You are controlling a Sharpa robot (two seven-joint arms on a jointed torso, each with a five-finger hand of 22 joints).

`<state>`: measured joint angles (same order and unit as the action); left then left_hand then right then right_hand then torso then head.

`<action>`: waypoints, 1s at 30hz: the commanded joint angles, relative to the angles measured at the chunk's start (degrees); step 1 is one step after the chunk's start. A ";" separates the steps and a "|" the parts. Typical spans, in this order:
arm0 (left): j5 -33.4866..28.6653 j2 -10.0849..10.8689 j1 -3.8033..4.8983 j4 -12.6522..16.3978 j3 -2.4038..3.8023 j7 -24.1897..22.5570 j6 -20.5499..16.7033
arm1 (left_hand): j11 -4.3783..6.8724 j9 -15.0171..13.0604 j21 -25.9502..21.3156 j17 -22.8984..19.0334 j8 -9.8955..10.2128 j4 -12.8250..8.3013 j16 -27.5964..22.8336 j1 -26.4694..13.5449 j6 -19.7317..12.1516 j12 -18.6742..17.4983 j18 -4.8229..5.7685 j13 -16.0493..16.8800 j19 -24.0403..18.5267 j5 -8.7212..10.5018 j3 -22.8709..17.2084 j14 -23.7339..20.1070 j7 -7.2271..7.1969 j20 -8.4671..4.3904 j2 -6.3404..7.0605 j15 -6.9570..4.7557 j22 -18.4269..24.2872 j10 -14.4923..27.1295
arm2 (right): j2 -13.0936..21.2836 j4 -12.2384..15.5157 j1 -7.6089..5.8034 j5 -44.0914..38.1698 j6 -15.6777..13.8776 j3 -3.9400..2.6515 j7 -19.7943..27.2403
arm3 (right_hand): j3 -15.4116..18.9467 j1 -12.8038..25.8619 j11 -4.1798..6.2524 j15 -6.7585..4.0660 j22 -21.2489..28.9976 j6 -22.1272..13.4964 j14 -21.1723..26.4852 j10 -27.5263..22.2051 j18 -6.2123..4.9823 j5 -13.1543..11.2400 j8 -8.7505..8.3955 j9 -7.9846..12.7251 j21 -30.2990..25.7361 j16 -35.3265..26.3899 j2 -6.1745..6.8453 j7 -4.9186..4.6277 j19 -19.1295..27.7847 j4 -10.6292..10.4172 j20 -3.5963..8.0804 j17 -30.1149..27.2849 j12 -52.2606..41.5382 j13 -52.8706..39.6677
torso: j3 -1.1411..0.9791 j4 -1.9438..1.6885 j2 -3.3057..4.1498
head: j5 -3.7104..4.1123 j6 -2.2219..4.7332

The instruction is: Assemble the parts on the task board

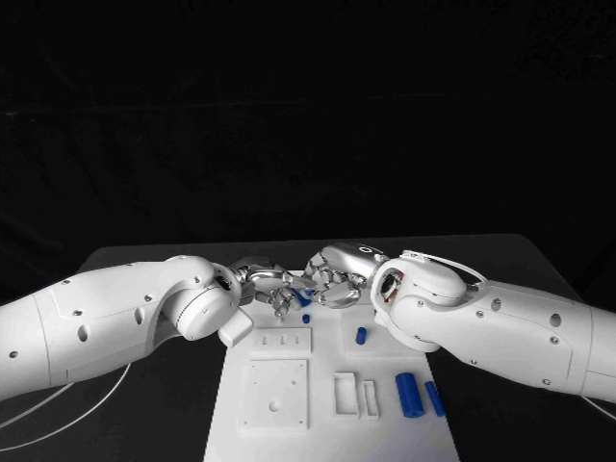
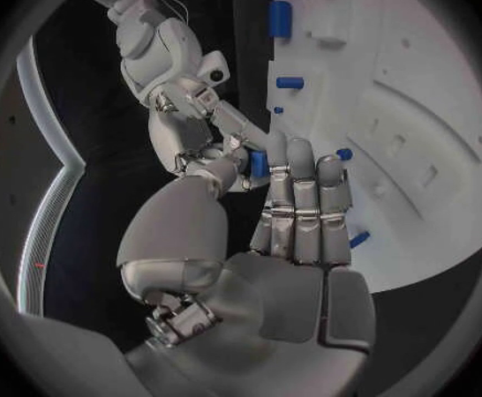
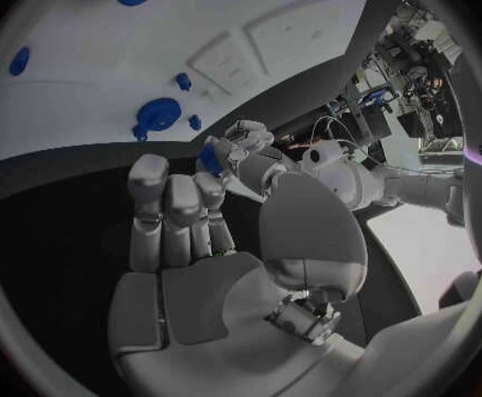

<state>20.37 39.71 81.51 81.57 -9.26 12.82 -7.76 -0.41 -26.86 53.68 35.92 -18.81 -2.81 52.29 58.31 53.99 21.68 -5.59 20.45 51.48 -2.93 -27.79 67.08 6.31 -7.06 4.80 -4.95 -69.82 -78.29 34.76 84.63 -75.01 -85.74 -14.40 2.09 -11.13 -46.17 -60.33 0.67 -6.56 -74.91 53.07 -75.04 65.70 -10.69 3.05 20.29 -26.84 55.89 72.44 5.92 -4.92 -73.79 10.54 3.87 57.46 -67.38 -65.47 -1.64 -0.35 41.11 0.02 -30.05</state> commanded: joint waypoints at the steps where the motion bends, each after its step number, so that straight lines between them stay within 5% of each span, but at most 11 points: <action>1: -0.37 -0.21 0.16 0.14 0.19 -1.21 0.40 | 0.44 0.07 0.31 -0.13 -0.13 -1.65 0.10 0.51 0.54 -0.29 0.80 0.11 -0.49 -0.35 -0.15 0.15 -0.06 -3.02 -1.65 0.02 0.26 -0.15 | -0.19 0.11 0.24 -0.29 1.41 0.18 0.47 | -0.28 -0.26 0.33 -0.59 -0.75 4.67 0.02 0.02 -4.31 -0.24 0.19 0.04 0.27 -0.40 0.22 -0.50 -0.12 -0.01 0.07 0.08 -0.08 0.04 | 0.00 -0.03 0.00 | -0.07 -0.07; 11: -0.37 -0.22 0.16 0.07 0.20 -1.85 0.30 | 0.73 -0.09 0.84 -0.53 -0.62 -5.52 0.18 0.80 2.73 -0.75 1.22 0.16 -0.72 -0.31 -2.63 0.23 -0.55 -3.26 -4.00 -0.03 1.30 -0.41 | -0.28 -0.01 0.35 0.84 1.66 0.35 0.54 | -0.32 -0.23 0.33 -0.59 -0.75 4.66 0.01 -0.04 -4.31 -0.24 0.19 0.02 0.27 -0.41 0.24 -0.50 -0.12 -0.03 0.06 0.08 -0.01 0.10 | 0.02 0.01 0.05 | -0.17 -0.11; 26: -0.54 -0.06 0.16 -0.07 0.20 -1.92 0.68 | 0.98 -0.73 1.59 -0.80 -1.07 -5.78 0.40 -0.28 4.16 -1.01 1.44 0.21 -0.51 -0.69 -6.84 0.55 -0.91 -3.42 -4.77 -0.11 2.09 -0.94 | -0.23 -0.18 0.51 0.84 1.69 0.43 0.38 | -0.51 -0.27 0.34 -0.60 -0.74 4.64 0.02 -0.28 -4.31 -0.24 0.17 -0.01 0.25 -0.46 0.33 -0.49 -0.10 0.00 0.07 0.06 0.21 0.30 | -0.03 -0.02 0.00 | -0.21 -0.30; 29: -0.54 -0.10 0.15 -0.12 0.20 -1.92 0.71 | 1.35 -1.65 2.49 -0.61 -1.89 -5.47 1.15 -4.15 5.73 -0.68 1.43 0.52 -0.30 -5.24 -7.24 1.01 -1.34 -3.69 -5.84 -0.45 2.27 -1.63 | -0.23 -0.22 0.51 0.85 1.77 0.44 0.37 | -0.59 -0.29 0.35 -0.61 -0.73 4.63 0.03 -0.33 -4.31 -0.23 0.17 -0.02 0.24 -0.49 0.38 -0.49 -0.09 0.01 0.06 0.05 0.27 0.35 | -0.04 -0.02 0.02 | -0.22 -0.31; 30: -0.54 -0.12 0.15 -0.15 0.20 -1.91 0.74 | 1.41 -1.76 2.63 -0.58 -1.89 -5.86 1.26 -4.39 5.76 -0.65 1.38 0.57 -0.30 -5.43 -7.47 1.05 -1.45 -3.77 -6.05 -0.50 2.31 -1.68 | -0.23 -0.22 0.52 0.86 1.84 0.44 0.34 | -0.60 -0.29 0.35 -0.61 -0.73 4.63 0.03 -0.35 -4.31 -0.23 0.17 -0.02 0.24 -0.49 0.39 -0.49 -0.09 0.01 0.06 0.04 0.29 0.37 | -0.04 -0.02 0.02 | -0.22 -0.33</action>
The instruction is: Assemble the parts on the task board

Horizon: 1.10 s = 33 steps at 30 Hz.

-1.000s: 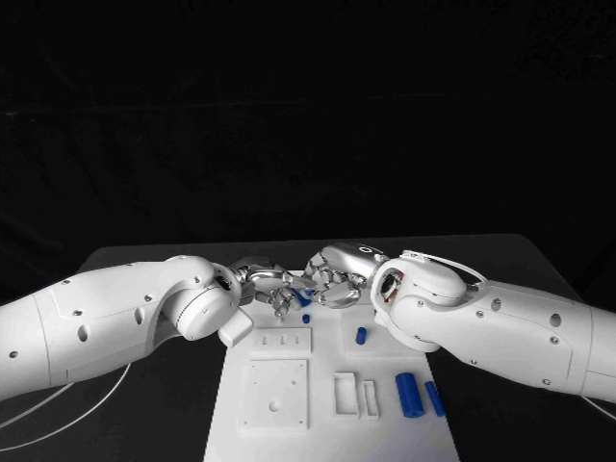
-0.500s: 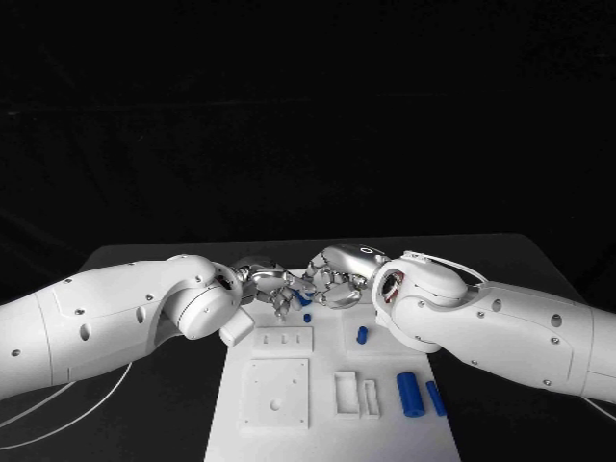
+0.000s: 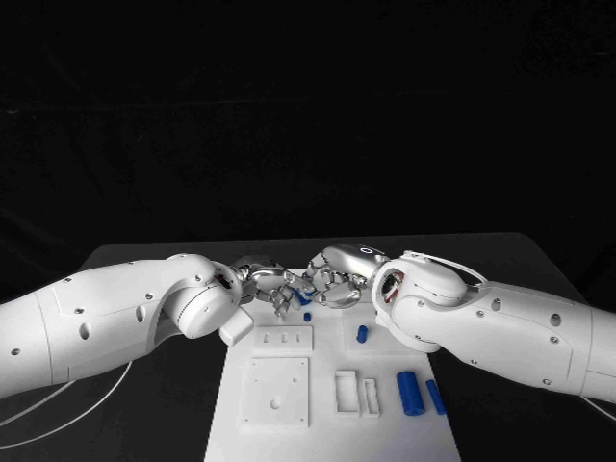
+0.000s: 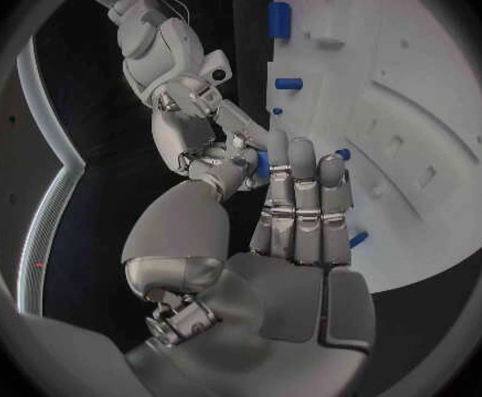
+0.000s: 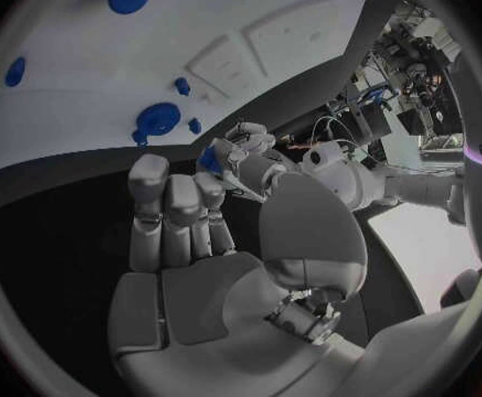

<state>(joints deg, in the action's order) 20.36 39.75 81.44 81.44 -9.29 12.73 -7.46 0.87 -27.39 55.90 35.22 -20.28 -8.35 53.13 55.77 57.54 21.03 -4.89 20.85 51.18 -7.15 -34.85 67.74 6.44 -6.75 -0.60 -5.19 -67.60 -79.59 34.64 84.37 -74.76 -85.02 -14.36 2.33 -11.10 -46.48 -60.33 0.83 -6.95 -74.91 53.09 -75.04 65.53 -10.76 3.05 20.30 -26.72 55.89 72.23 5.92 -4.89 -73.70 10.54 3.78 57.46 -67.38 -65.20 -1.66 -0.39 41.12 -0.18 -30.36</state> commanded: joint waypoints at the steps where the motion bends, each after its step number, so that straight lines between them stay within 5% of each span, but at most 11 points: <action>1: -0.53 -0.16 0.23 -0.03 0.23 -1.82 0.43 | 0.13 -1.23 0.41 0.13 -0.42 -0.32 0.42 -1.85 2.20 0.01 0.68 0.17 0.00 -1.21 -0.41 0.38 -1.57 -4.08 -0.64 -0.26 0.09 -0.37 | -0.10 0.05 0.27 0.15 1.89 0.20 0.29 | -0.29 -0.29 0.18 -0.22 -0.73 4.61 0.03 -0.18 -4.24 -0.22 0.16 -0.13 0.24 -0.27 0.38 -0.51 -0.18 0.02 0.16 0.05 0.29 0.10 | -0.01 0.01 0.01 | -0.02 -0.03; 10: 0.83 -0.24 0.22 -0.07 0.21 -1.37 0.55 | 0.88 -2.33 1.87 0.72 -1.06 -1.22 2.12 -5.00 3.78 1.09 0.50 0.94 0.65 -1.85 -1.21 1.51 -2.31 -4.67 -1.66 -1.04 0.32 -1.84 | -0.27 -0.24 0.38 1.30 1.76 0.22 0.08 | -0.74 -0.26 0.08 -0.15 -0.67 4.24 0.08 -0.52 -4.24 -0.21 -0.10 -0.10 0.11 -0.52 0.91 -0.62 -0.06 0.03 0.11 -0.07 0.71 0.35 | -0.03 0.02 0.03 | -0.08 -0.11; 12: 1.43 -0.24 0.22 -0.04 0.20 -1.32 0.22 | 1.78 -3.49 4.27 2.27 -1.94 -2.14 5.52 -6.02 5.41 3.08 -0.01 2.13 2.49 -3.14 -1.40 3.24 -3.16 -5.66 -1.69 -2.54 -0.24 -3.33 | -0.32 -0.40 0.38 1.80 1.60 0.22 -0.02 | -0.79 -0.08 0.01 -0.08 -0.64 3.98 0.08 -0.61 -4.24 -0.20 -0.26 -0.06 0.06 -0.62 1.18 -0.70 -0.04 -0.10 0.08 -0.13 0.85 0.42 | -0.02 0.02 0.03 | -0.08 -0.11; 20: 3.17 -0.18 0.21 -0.13 0.20 -1.21 0.57 | 3.60 -6.36 9.33 4.74 -2.27 -4.68 12.91 -7.13 7.26 9.41 -0.63 6.58 4.94 -5.36 -2.56 5.05 -4.48 -7.64 -1.06 -4.97 -0.86 -5.40 | -0.24 -0.72 0.40 2.64 0.84 0.23 -0.15 | 0.13 1.70 -0.60 0.47 -0.39 2.03 0.01 -0.93 -4.24 0.00 -1.59 0.50 -0.28 -1.10 3.04 -1.36 -0.11 -1.77 0.04 -0.38 1.43 0.75 | -0.03 0.01 0.01 | 0.00 -0.03; 29: 5.99 -0.08 0.21 -0.10 0.20 -0.61 0.89 | 4.13 -7.87 11.28 4.94 -1.23 -5.36 16.69 -7.07 8.14 14.42 -0.91 10.72 5.62 -5.56 -3.13 5.05 -5.11 -8.50 -0.64 -5.73 -1.13 -4.12 | 0.31 -0.94 0.40 4.03 -0.36 0.23 0.35 | 1.09 2.11 -0.83 0.67 -0.28 1.37 -0.06 -1.01 -4.24 0.00 -2.09 0.76 -0.46 -1.26 3.90 -1.60 -0.18 -2.38 0.19 -0.44 1.67 0.95 | -0.06 0.04 0.01 | -0.06 -0.12; 33: 8.04 -0.03 0.21 -0.07 0.20 -0.20 0.79 | 4.36 -8.40 12.01 4.95 -0.86 -5.57 18.15 -6.90 8.43 16.30 -1.04 12.02 5.94 -6.16 -3.22 5.27 -5.31 -8.76 -0.58 -6.01 -1.17 -3.91 | 1.21 -0.89 0.40 6.05 -1.60 0.24 1.36 | 3.27 3.33 -1.36 1.13 -0.21 -0.47 0.16 -1.54 -4.24 1.00 -3.16 1.24 -0.76 -1.62 5.43 -2.16 0.14 -2.76 0.14 -0.57 2.30 1.36 | -0.03 0.03 0.01 | -0.13 -0.18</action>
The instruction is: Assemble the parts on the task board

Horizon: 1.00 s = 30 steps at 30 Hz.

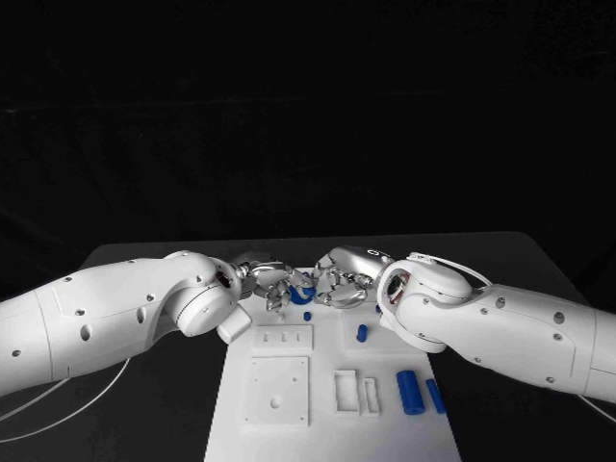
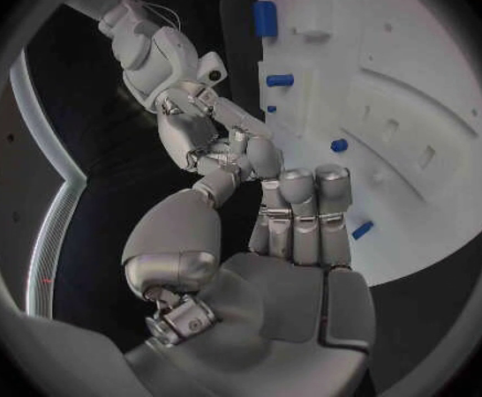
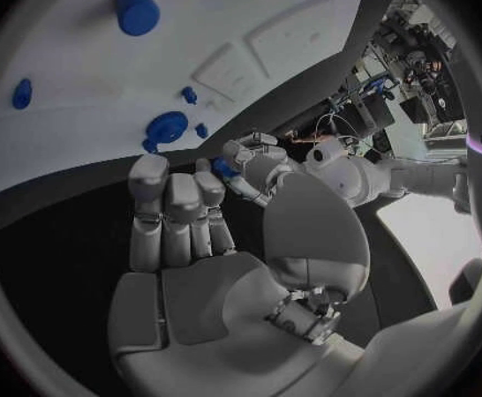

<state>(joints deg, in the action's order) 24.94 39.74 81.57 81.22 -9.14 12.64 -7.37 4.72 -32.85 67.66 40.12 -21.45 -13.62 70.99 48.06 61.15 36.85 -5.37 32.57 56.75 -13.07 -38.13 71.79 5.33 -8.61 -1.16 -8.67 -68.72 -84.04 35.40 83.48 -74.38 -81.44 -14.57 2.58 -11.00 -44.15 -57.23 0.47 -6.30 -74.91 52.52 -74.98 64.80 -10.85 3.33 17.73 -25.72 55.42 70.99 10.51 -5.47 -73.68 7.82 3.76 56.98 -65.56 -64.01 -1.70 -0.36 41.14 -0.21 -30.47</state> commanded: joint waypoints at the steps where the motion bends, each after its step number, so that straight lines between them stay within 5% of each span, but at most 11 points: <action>1: 4.31 0.03 0.08 0.16 0.05 0.11 0.70 | 0.54 -3.06 0.35 0.01 0.38 -0.33 0.53 0.81 4.89 0.80 -0.57 0.52 0.39 -0.41 0.05 1.21 -4.24 -6.94 0.02 -2.57 -0.03 0.64 | 0.81 0.01 0.02 3.12 -2.00 -0.01 1.62 | 1.74 0.61 -1.17 0.67 -0.18 -0.48 0.26 -1.02 -4.15 1.26 -0.90 0.37 -0.44 -0.54 1.29 -1.74 0.32 -0.01 0.12 -0.15 0.68 0.28 | 0.01 0.00 -0.01 | -0.12 -0.06; 7: 9.33 0.25 0.08 0.15 0.05 1.96 0.48 | 0.88 -3.71 1.06 0.07 0.53 -0.65 2.24 1.05 5.54 2.88 -0.76 1.76 0.82 -0.59 0.15 1.69 -4.56 -7.15 0.41 -2.93 0.01 0.56 | 3.48 -0.29 0.01 6.17 -5.06 -0.02 2.92 | 8.17 3.50 -2.10 1.60 0.13 -3.14 2.06 -2.94 -4.15 5.64 -2.16 0.79 -1.92 -2.09 3.17 -2.76 2.49 0.73 -0.38 -0.69 2.13 1.17 | -0.01 -0.02 -0.06 | -0.28 -0.18; 11: 12.96 0.44 0.08 0.07 0.01 4.82 1.51 | 1.14 -4.24 1.72 0.08 0.77 -0.69 3.70 1.24 5.90 4.73 -0.98 2.77 1.28 -0.44 0.24 2.03 -4.80 -7.29 0.55 -3.24 0.07 0.65 | 5.56 -1.52 -0.06 8.29 -7.06 -0.32 3.71 | 11.73 3.70 -2.29 1.81 0.48 -3.50 2.68 -3.54 -4.15 8.11 -2.15 0.69 -2.98 -2.92 2.54 -2.92 3.37 1.48 -0.69 -1.03 2.60 1.90 | -0.01 0.04 -0.09 | -0.47 -0.28; 19: 17.45 0.23 0.08 -0.60 -0.09 9.37 5.09 | 1.46 -5.04 2.56 -0.02 1.06 -0.54 5.58 1.28 6.42 7.23 -1.33 3.98 1.72 -0.21 0.25 2.32 -5.09 -7.34 0.50 -3.57 0.17 1.03 | 7.07 -5.63 -1.15 14.36 -10.26 -2.31 6.86 | 12.94 3.07 -2.32 1.83 0.88 -3.47 3.01 -3.80 -4.15 10.54 -2.07 0.64 -3.97 -3.79 1.85 -2.94 3.83 1.52 -0.88 -1.43 2.97 2.73 | -0.01 0.03 -0.06 | -0.61 -0.64; 23: 18.80 -0.09 0.08 -1.06 -0.24 10.89 7.98 | 1.53 -5.26 2.76 -0.06 1.10 -0.55 5.98 1.30 6.55 7.75 -1.42 4.19 1.79 -0.36 0.21 2.36 -5.16 -7.34 0.43 -3.64 0.17 1.12 | 6.92 -7.84 -2.03 19.28 -11.49 -2.72 8.37 | 14.23 3.05 -2.49 2.00 1.44 -3.99 3.98 -4.47 -4.15 12.77 -2.30 0.72 -5.49 -5.53 1.31 -3.11 5.15 2.15 -1.38 -2.26 4.07 3.91 | -0.05 0.00 -0.10 | -0.75 -0.92; 30: 20.92 -0.81 0.08 -2.00 -1.73 12.10 10.96 | 1.56 -5.52 2.97 -0.20 1.22 -0.59 6.31 1.29 6.60 8.22 -1.48 4.35 1.76 -0.81 0.10 2.23 -5.19 -7.30 0.29 -3.68 0.15 1.37 | 5.52 -11.96 -2.70 24.53 -12.25 -3.04 10.42 | 15.65 3.28 -2.85 2.39 2.99 -4.71 5.91 -6.08 -4.14 14.20 -2.53 0.77 -9.47 -10.94 0.58 -3.48 8.44 3.27 -2.89 -5.26 8.24 8.43 | -0.10 -0.12 -0.07 | -1.10 -1.39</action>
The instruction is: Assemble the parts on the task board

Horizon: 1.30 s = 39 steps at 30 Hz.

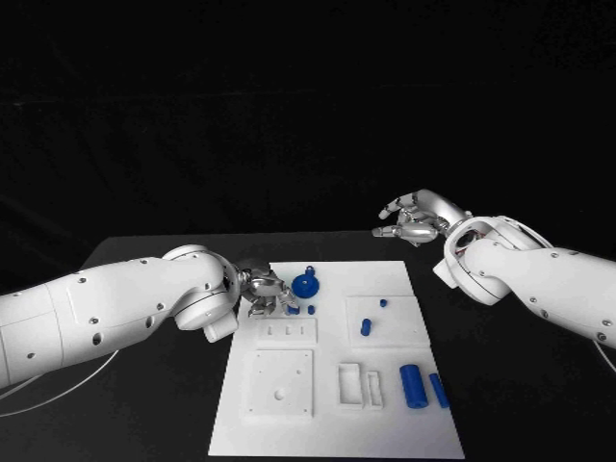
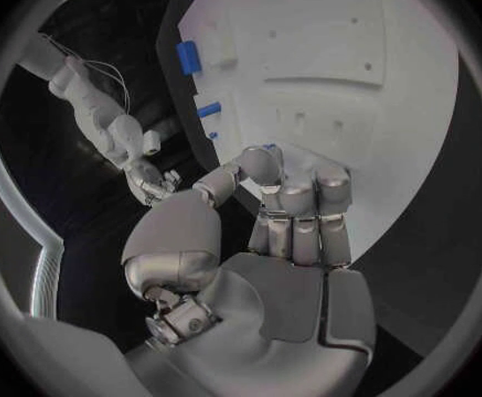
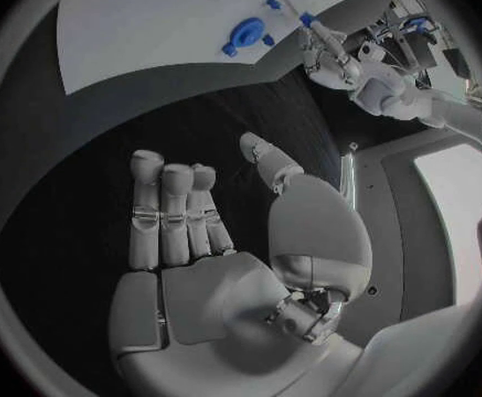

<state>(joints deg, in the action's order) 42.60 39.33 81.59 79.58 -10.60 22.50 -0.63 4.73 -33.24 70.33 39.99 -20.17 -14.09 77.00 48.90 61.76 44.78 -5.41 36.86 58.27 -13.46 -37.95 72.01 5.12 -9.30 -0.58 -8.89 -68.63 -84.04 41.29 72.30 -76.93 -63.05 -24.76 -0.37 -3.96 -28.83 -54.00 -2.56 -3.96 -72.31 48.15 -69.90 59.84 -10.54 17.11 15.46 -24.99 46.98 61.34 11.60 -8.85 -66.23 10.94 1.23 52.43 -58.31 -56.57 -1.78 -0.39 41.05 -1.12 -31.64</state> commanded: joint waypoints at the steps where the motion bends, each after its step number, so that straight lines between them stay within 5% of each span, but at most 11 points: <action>1: 3.40 -0.53 0.06 -0.58 -0.69 2.33 4.48 | 1.55 -5.17 0.33 -0.09 -0.05 -0.14 0.35 0.44 5.99 0.36 -1.45 0.08 0.22 -0.51 -0.08 1.99 -4.97 -6.60 -0.31 -3.46 0.05 1.41 | -0.54 -1.05 -0.18 6.70 -2.21 -0.18 3.72 | 0.38 0.21 0.04 0.23 0.77 -0.42 1.46 -1.74 -4.37 0.58 -0.28 0.04 -1.96 -2.42 -0.55 -0.19 1.83 0.24 -0.79 -1.29 1.84 1.79 | -0.03 -0.11 0.04 | -0.27 -0.27; 5: 3.83 -0.96 0.05 -1.28 -1.63 2.68 5.09 | 1.57 -5.35 0.43 -0.20 -0.01 -0.21 0.53 0.40 6.08 0.61 -1.47 0.13 0.17 -0.94 -0.13 1.91 -4.99 -6.56 -0.35 -3.48 0.03 1.55 | -1.19 -1.79 -0.27 9.90 -2.98 -0.52 5.60 | 0.48 0.85 -0.46 0.87 2.87 -0.55 3.61 -3.60 -4.03 1.45 -0.13 -0.08 -6.33 -7.91 -1.29 -0.63 4.83 0.73 -2.63 -4.15 5.32 5.63 | -0.03 -0.04 0.13 | -0.36 -0.47; 10: 4.51 -1.01 0.03 -1.38 -1.77 2.87 5.72 | 1.60 -5.60 0.57 -0.34 0.04 -0.29 0.77 0.29 6.20 0.92 -1.51 0.18 0.13 -1.63 -0.17 1.83 -5.03 -6.54 -0.42 -3.51 0.02 1.69 | -1.43 -2.06 -0.29 11.70 -2.20 -0.61 6.37 | 0.12 1.56 -1.17 2.07 7.49 -0.66 3.53 -3.87 -3.62 1.89 0.24 -0.33 -13.30 -18.78 -2.97 -1.19 8.20 2.63 -5.16 -10.21 12.04 12.37 | 0.11 0.08 0.19 | -0.40 -0.76; 15: 4.68 -0.96 0.03 -1.35 -1.78 2.81 5.51 | 1.66 -5.89 0.67 -0.46 -0.10 -0.05 0.98 -0.10 6.60 1.18 -1.51 0.20 0.11 -1.22 0.03 1.80 -5.10 -6.50 -0.50 -3.54 0.03 1.75 | -1.45 -2.02 -0.34 12.24 -1.42 -0.62 6.40 | -0.47 2.24 -2.39 5.81 11.01 -0.73 7.31 -4.67 -2.46 1.94 0.75 -0.56 -19.80 -29.50 -3.95 -2.07 15.11 4.56 -7.84 -15.10 24.10 23.42 | 0.13 -0.05 0.18 | -0.37 -1.03; 19: 4.68 -0.98 0.02 -1.31 -1.78 2.83 5.82 | 1.68 -5.97 0.70 -0.49 -0.10 -0.03 1.05 -0.13 6.65 1.26 -1.52 0.20 0.10 -1.12 0.03 1.79 -5.13 -6.50 -0.53 -3.57 0.03 1.77 | -1.54 -1.93 -0.34 12.46 -1.40 -0.62 6.52 | 0.20 1.70 -2.72 6.62 12.45 -0.84 6.26 -1.23 -3.07 1.63 1.21 -0.44 -21.80 -34.61 -4.35 -2.23 16.36 5.13 -9.32 -16.89 30.78 31.50 | 0.17 -0.03 0.22 | -0.33 -1.18; 39: 4.76 -0.65 0.00 -0.63 -1.77 2.64 6.94 | 1.80 -6.79 1.06 -0.98 0.04 -0.55 1.77 -0.07 7.04 2.01 -1.67 0.11 -0.04 -3.14 -0.22 1.68 -5.25 -6.46 -0.52 -3.66 0.04 2.01 | -1.95 -2.34 -0.34 12.49 -0.23 -0.62 6.03 | 0.92 1.06 -2.87 6.89 13.12 -0.94 5.86 -0.26 -3.74 0.51 1.33 -0.09 -22.67 -36.69 -4.40 -2.31 16.68 5.31 -10.23 -16.82 32.58 34.62 | 0.12 -0.02 0.16 | -0.49 -1.66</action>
<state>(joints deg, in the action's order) 47.03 38.66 81.70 78.75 -12.26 24.66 5.17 4.73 -33.25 71.14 39.06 -20.13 -14.41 78.60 48.95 61.95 46.60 -5.69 36.96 58.26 -16.34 -37.97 72.20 4.93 -9.28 -0.63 -9.10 -68.63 -84.03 39.42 70.02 -77.23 -50.75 -25.88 -0.94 1.57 -28.27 -52.51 -5.31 2.70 -59.28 47.63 -63.74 59.21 -13.77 17.75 16.42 -25.13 24.61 24.95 7.52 -11.25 -49.43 16.36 -8.60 35.56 -25.94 -22.00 -1.61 -0.42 41.20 -1.58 -33.31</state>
